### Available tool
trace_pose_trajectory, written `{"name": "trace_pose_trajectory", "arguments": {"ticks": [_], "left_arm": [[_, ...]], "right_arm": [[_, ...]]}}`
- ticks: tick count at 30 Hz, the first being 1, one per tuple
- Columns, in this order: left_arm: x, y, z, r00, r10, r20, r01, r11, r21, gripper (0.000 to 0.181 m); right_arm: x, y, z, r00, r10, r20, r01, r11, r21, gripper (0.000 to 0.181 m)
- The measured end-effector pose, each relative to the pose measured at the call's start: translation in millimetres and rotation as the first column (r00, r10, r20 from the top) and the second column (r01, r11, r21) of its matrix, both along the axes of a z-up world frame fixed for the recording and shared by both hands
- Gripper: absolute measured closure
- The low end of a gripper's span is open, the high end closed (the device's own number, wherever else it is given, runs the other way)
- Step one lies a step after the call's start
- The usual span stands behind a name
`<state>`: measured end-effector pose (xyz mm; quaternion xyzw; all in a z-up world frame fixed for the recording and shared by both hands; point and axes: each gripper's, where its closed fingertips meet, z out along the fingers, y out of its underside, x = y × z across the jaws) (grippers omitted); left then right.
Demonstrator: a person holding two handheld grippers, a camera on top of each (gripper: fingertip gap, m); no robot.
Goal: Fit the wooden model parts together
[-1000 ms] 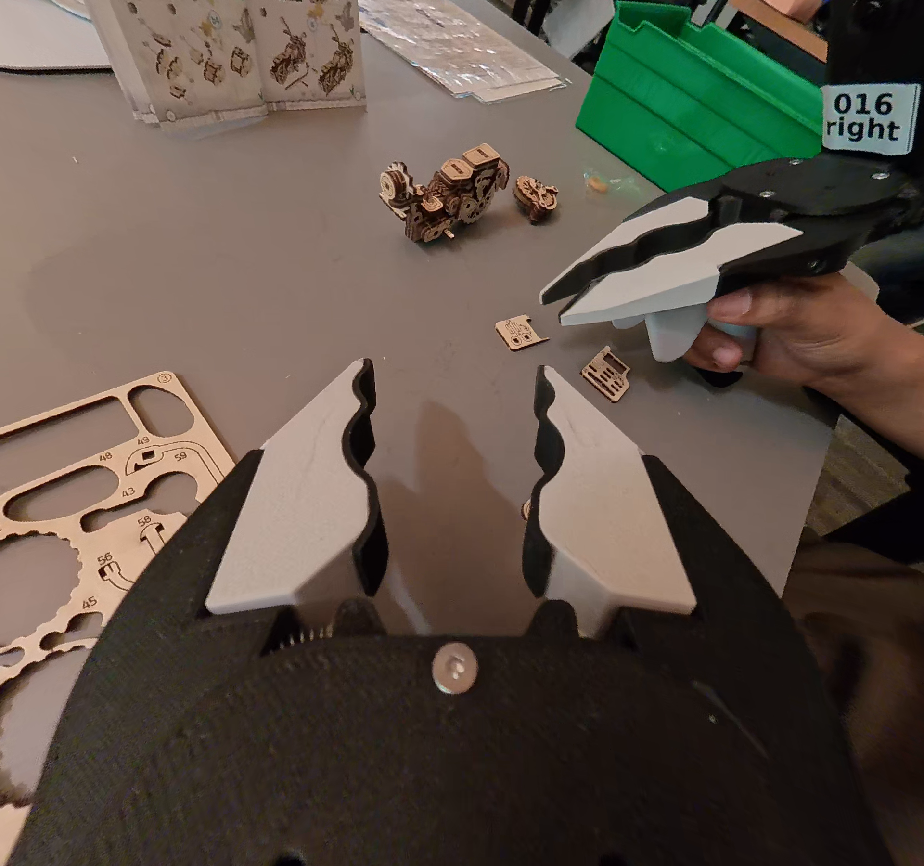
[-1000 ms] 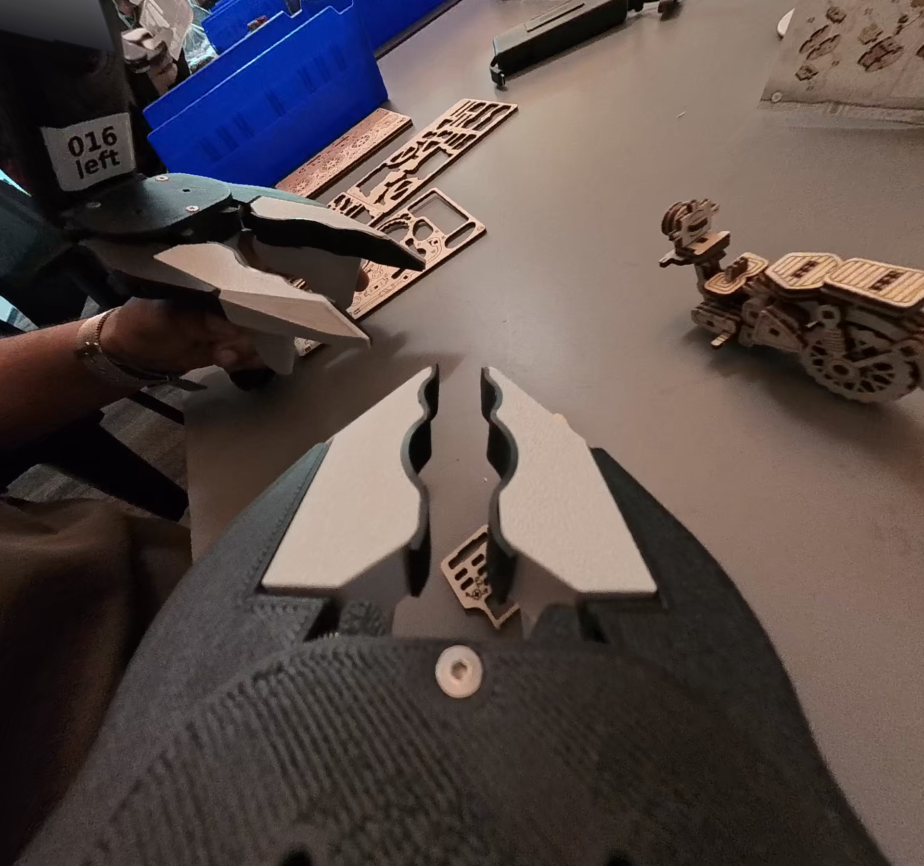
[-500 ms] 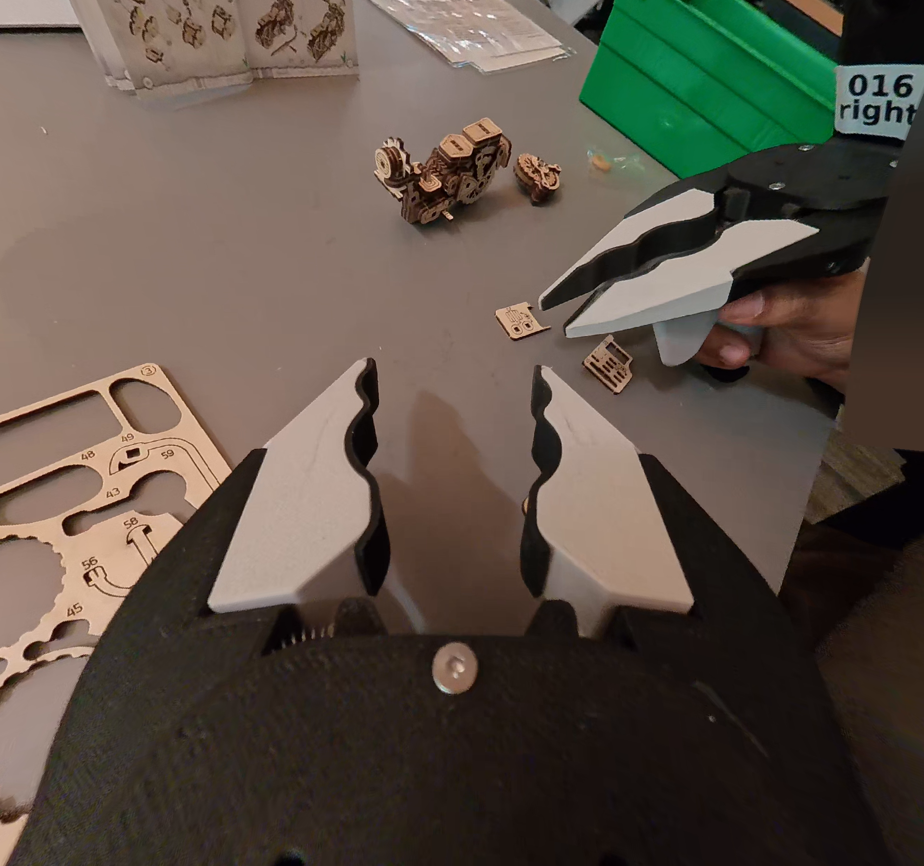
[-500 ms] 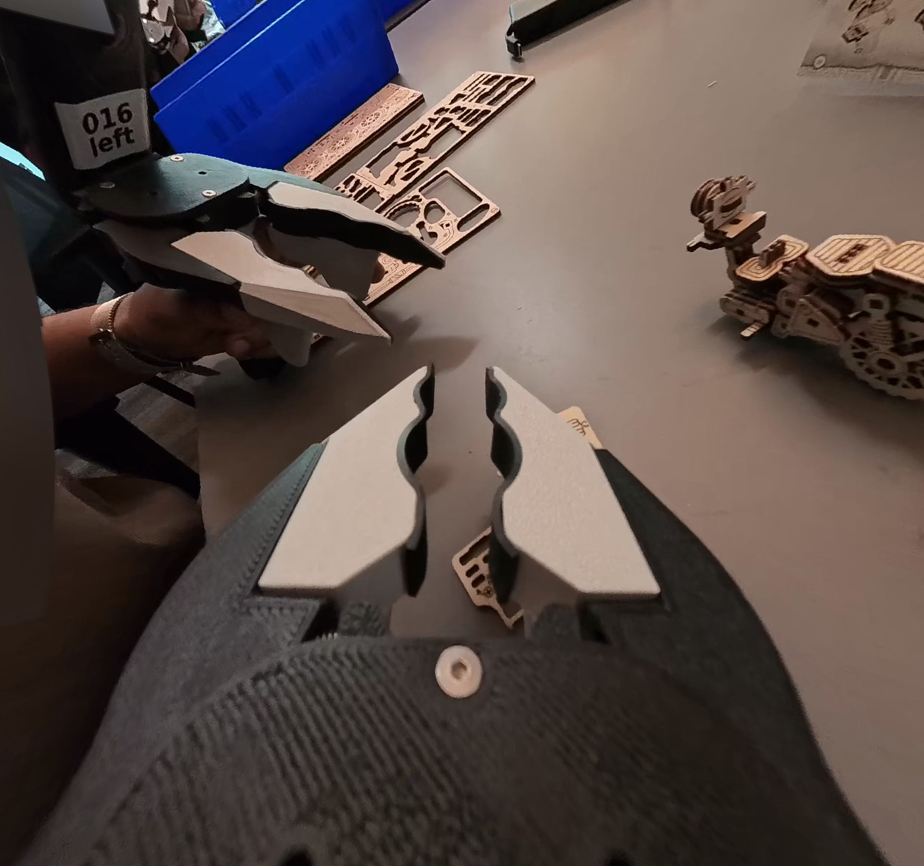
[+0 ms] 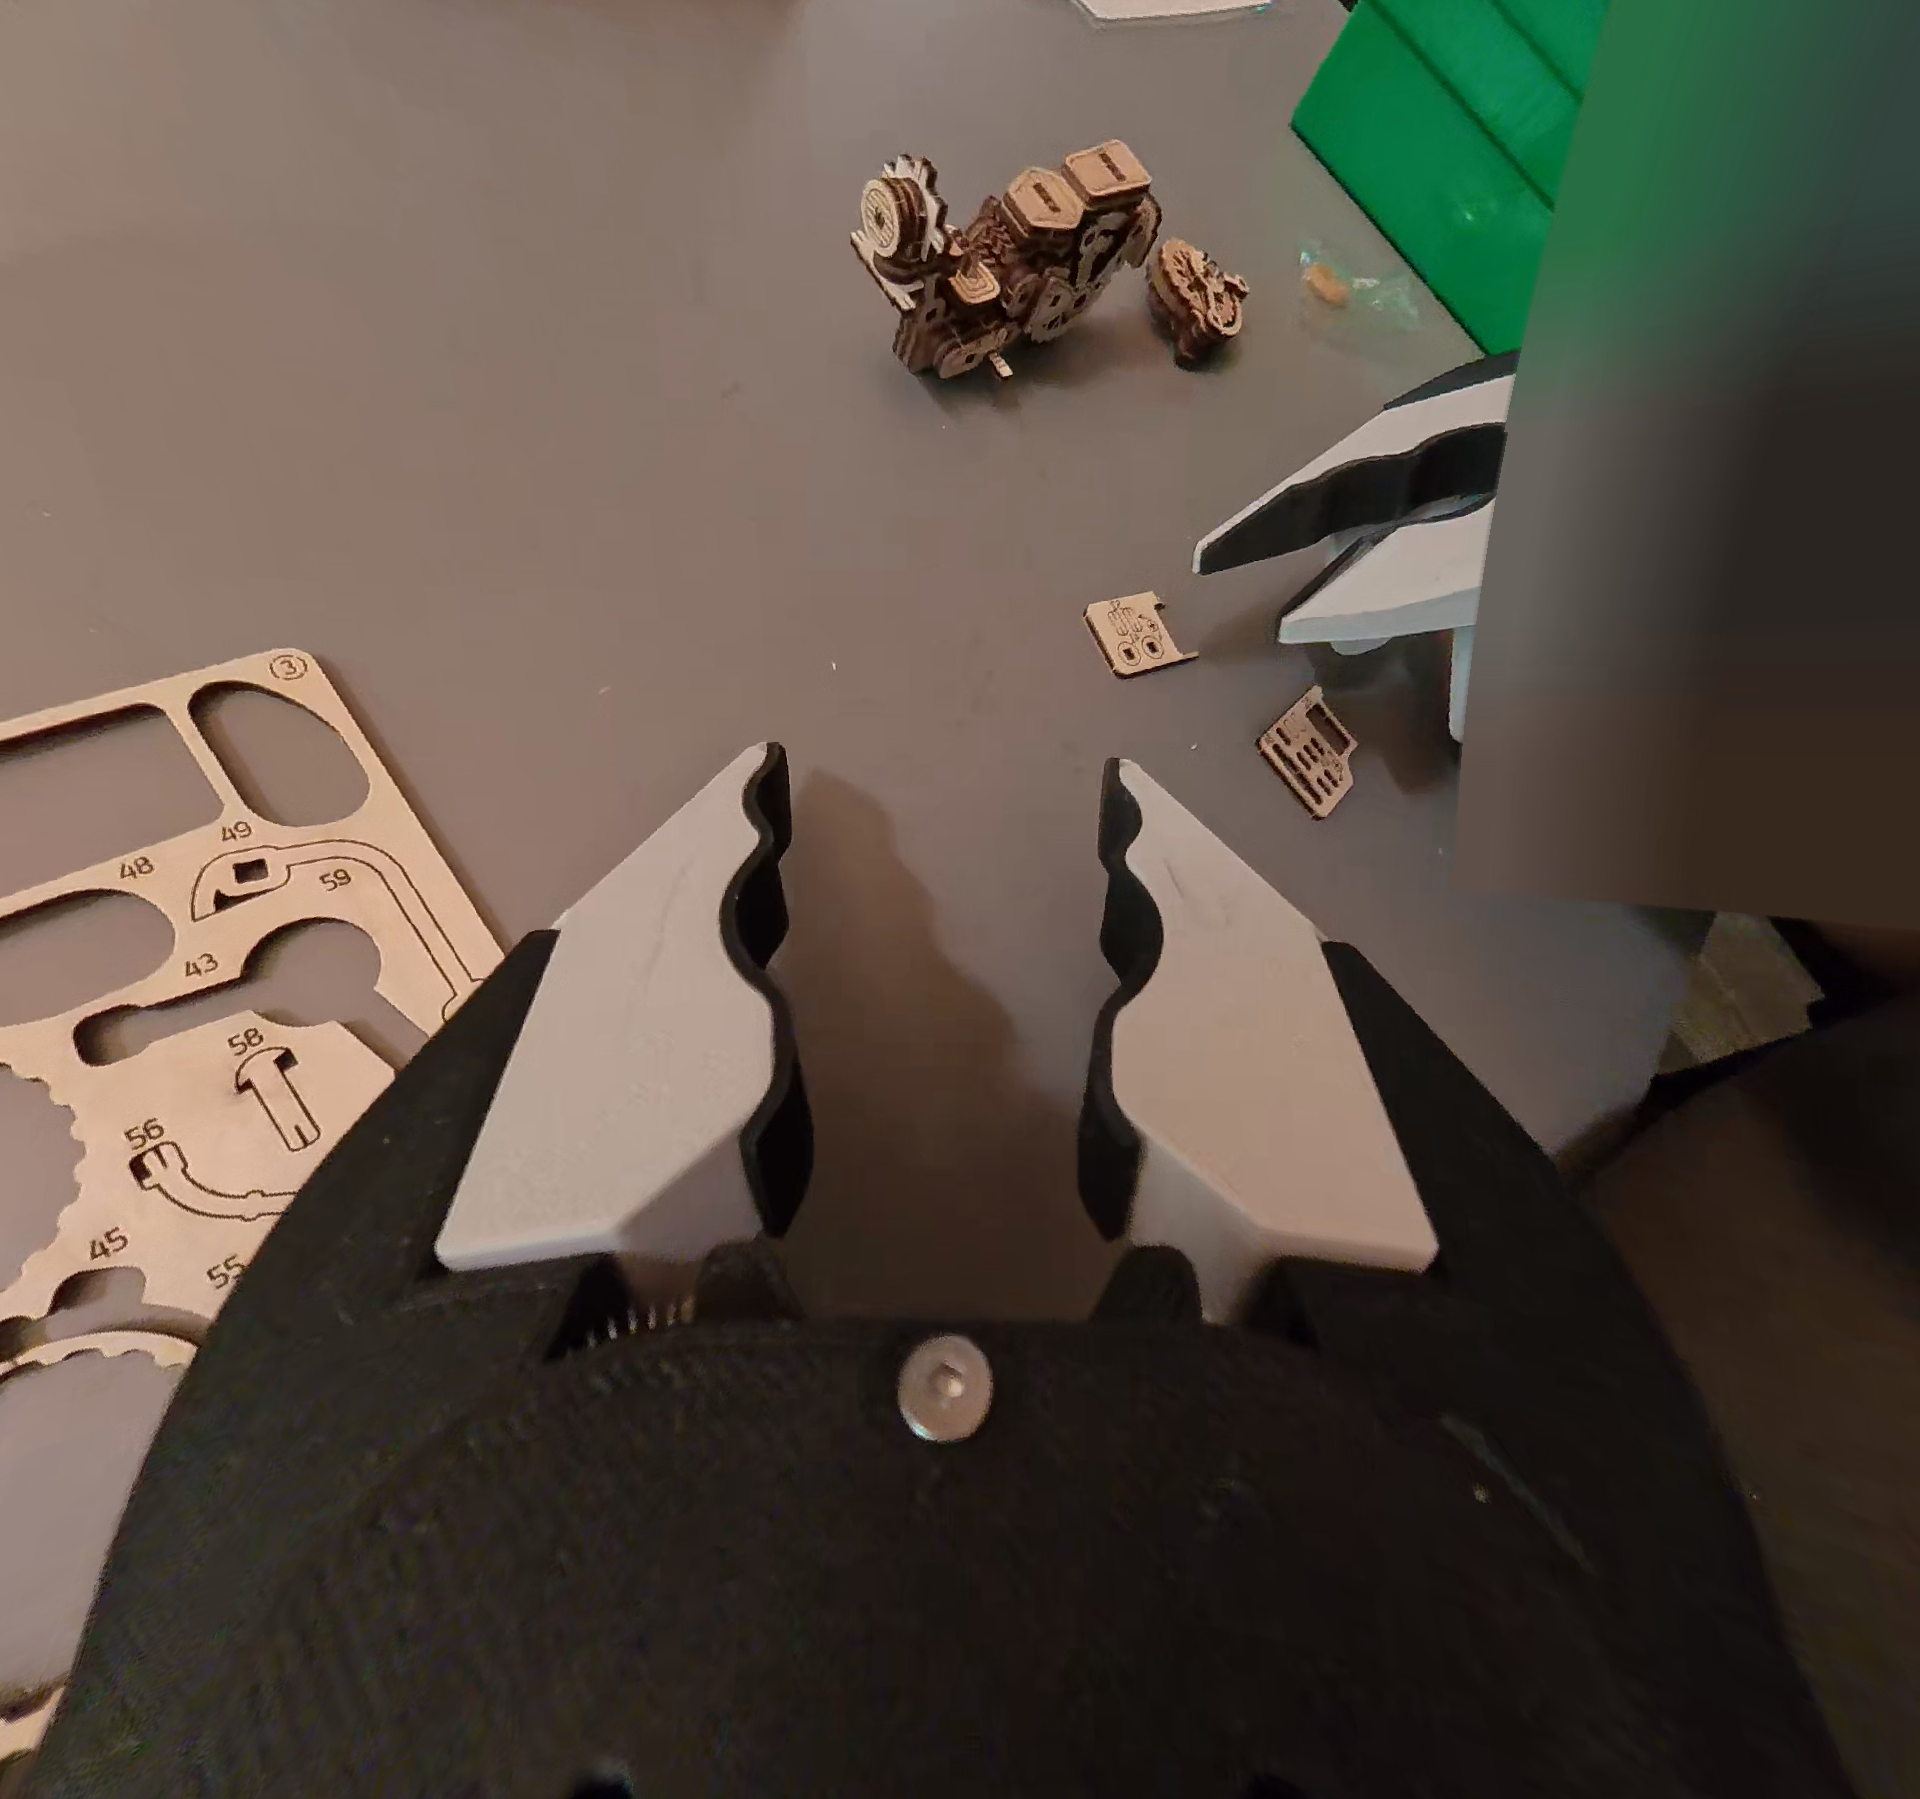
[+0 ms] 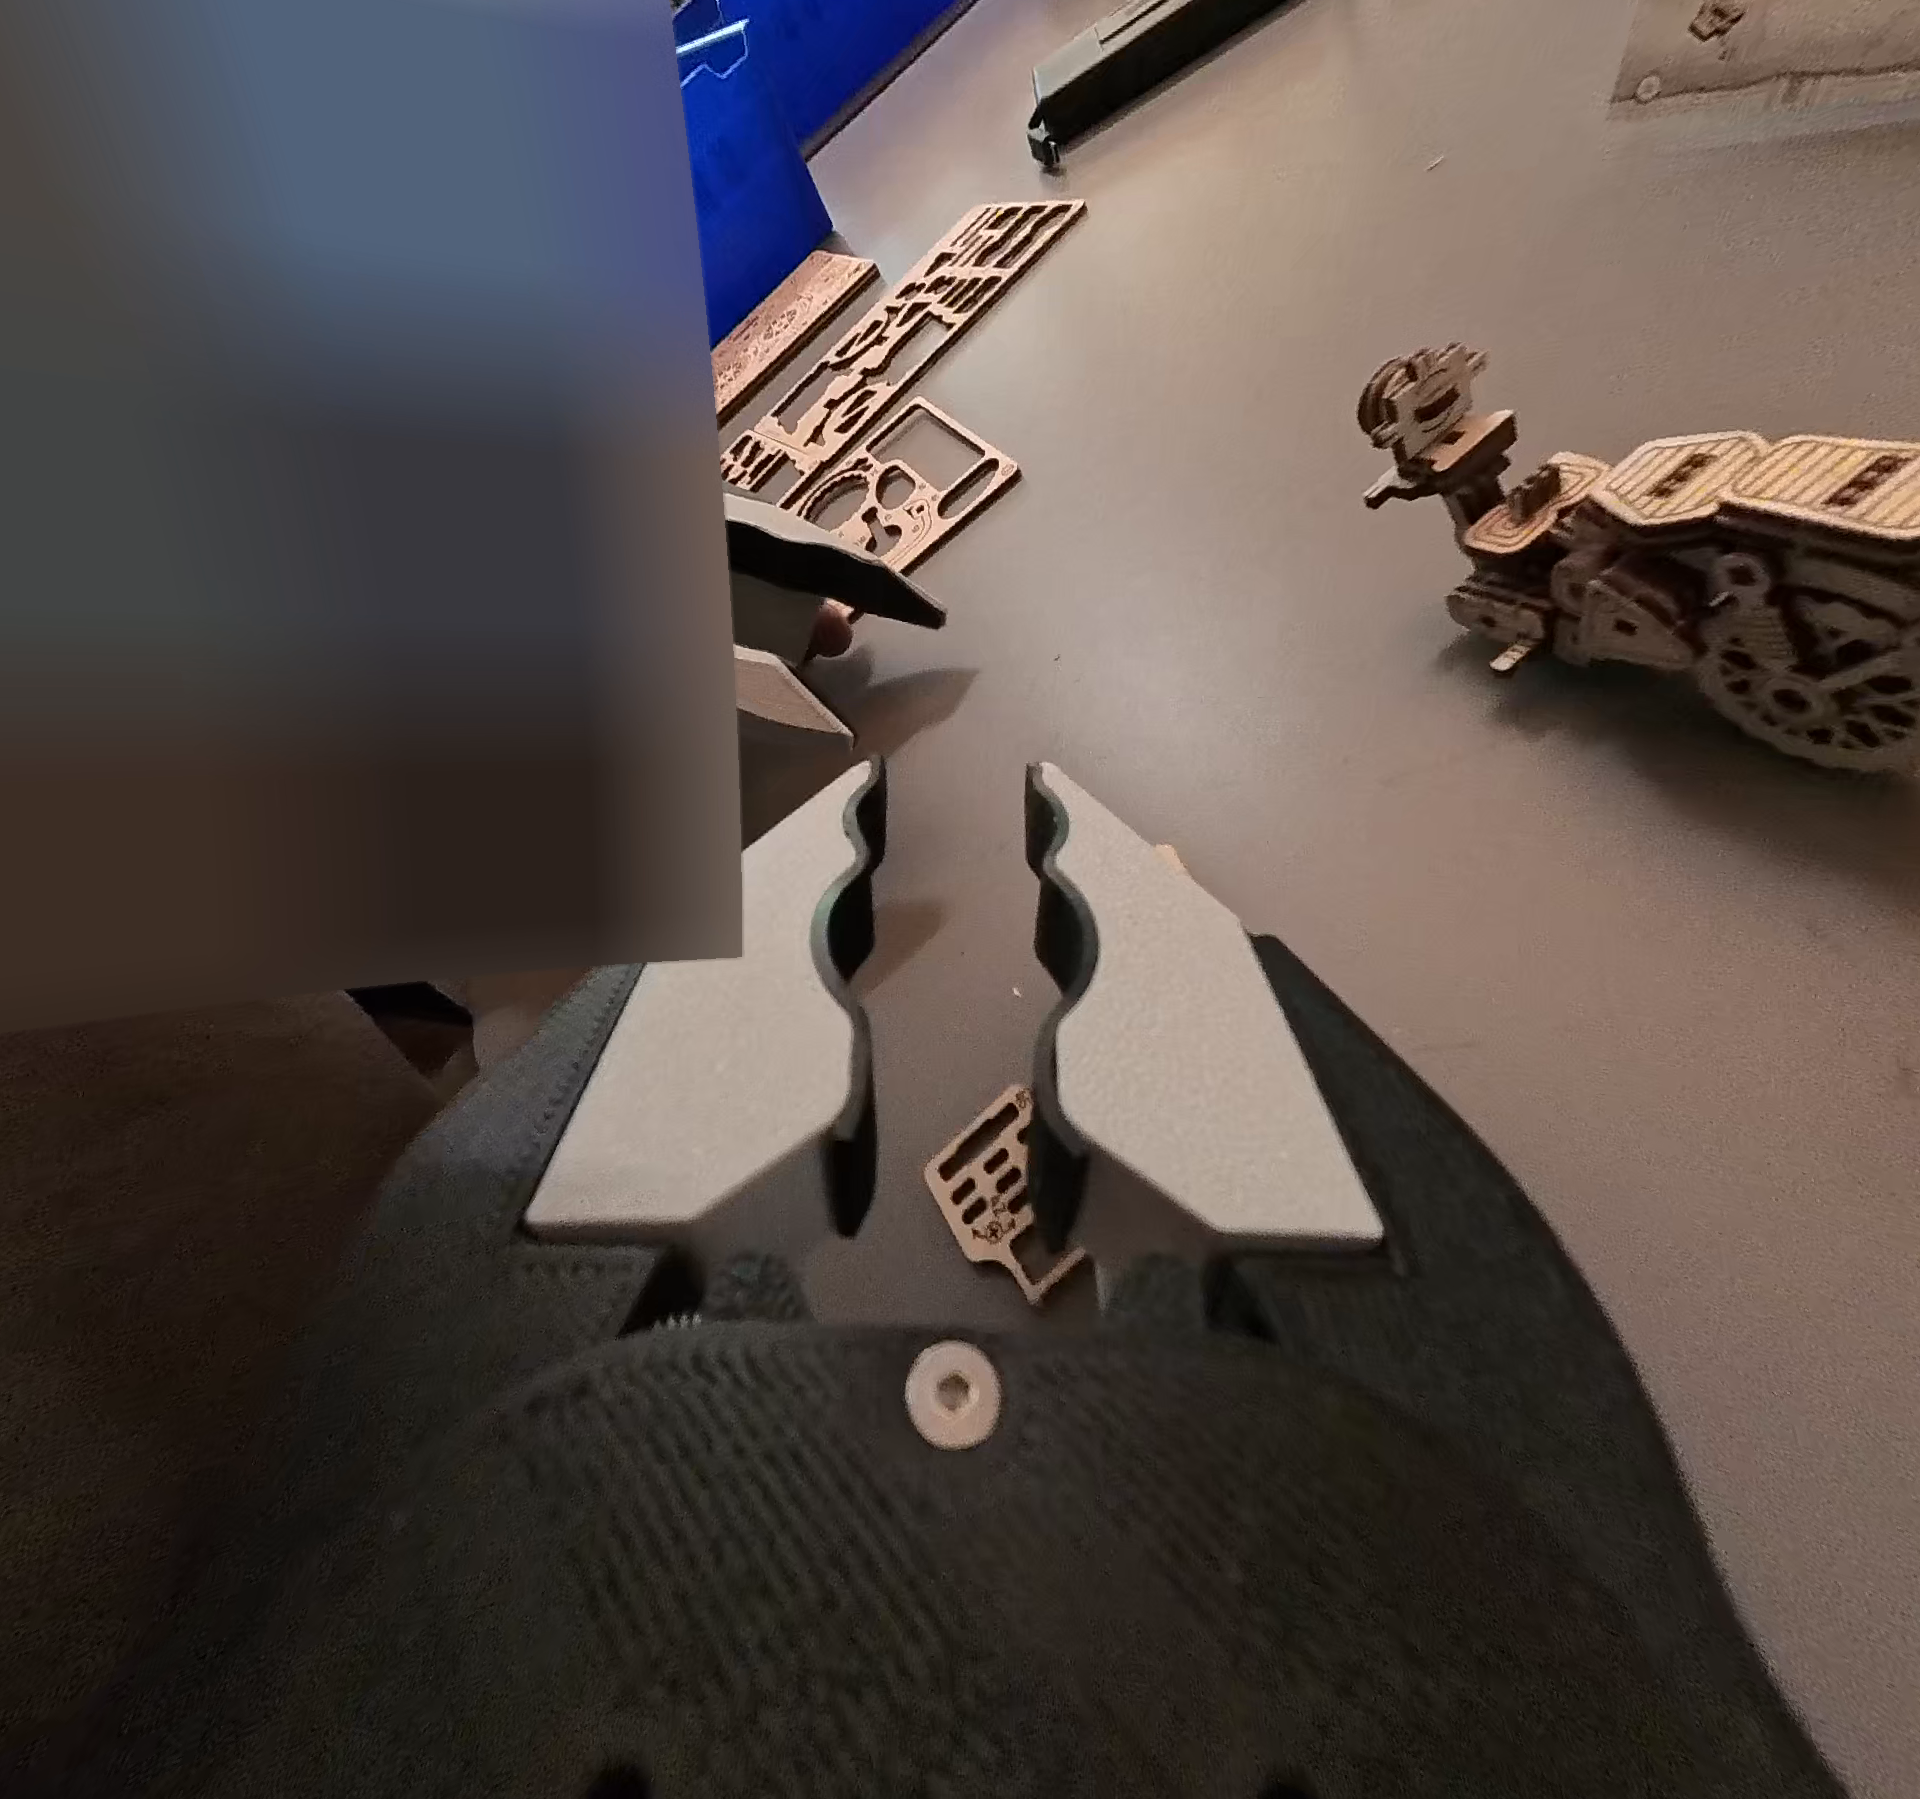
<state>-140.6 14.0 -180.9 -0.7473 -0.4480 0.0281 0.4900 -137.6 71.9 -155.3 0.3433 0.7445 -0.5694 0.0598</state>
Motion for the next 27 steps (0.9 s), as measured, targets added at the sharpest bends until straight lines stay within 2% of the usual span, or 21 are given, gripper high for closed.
{"name": "trace_pose_trajectory", "arguments": {"ticks": [7,27], "left_arm": [[-1,-1,-1,1.0,0.004,0.016,-0.004,1.0,0.012,0.124],[-2,-2,-2,0.999,0.013,0.031,-0.014,1.0,0.022,0.124]], "right_arm": [[-9,10,0,0.999,-0.036,0.004,0.036,0.999,-0.004,0.156],[-10,11,-1,0.999,-0.039,0.003,0.039,0.999,0.002,0.156]]}}
